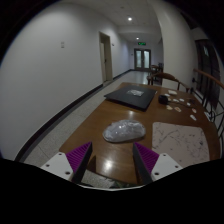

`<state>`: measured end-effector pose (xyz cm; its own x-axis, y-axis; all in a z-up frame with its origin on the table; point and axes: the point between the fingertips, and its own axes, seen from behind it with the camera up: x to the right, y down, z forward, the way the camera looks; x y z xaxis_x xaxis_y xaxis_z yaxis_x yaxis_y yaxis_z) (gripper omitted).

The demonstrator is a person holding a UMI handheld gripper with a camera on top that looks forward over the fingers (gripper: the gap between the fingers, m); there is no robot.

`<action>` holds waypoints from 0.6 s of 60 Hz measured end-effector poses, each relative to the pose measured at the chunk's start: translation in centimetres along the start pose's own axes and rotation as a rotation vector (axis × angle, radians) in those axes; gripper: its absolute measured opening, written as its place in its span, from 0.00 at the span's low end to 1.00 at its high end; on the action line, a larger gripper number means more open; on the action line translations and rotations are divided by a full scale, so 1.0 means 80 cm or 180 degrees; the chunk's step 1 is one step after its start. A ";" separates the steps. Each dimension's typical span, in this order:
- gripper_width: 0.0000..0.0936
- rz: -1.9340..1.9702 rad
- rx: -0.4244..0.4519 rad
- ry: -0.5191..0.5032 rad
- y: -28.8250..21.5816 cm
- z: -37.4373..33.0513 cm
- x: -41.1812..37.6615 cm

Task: Arrange mouse

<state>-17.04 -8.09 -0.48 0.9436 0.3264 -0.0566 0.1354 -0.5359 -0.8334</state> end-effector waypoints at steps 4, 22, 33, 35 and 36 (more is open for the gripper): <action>0.89 0.0076 -0.0164 0.0057 0.009 0.016 0.009; 0.90 0.0139 -0.0297 0.0319 -0.011 0.071 0.038; 0.52 0.0165 -0.0301 0.0358 -0.025 0.084 0.044; 0.47 0.0089 -0.0324 0.0326 -0.023 0.080 0.041; 0.44 0.0050 -0.0329 0.0297 -0.023 0.079 0.039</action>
<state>-16.22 -1.17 -2.58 0.9692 0.2461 -0.0139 0.1462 -0.6192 -0.7715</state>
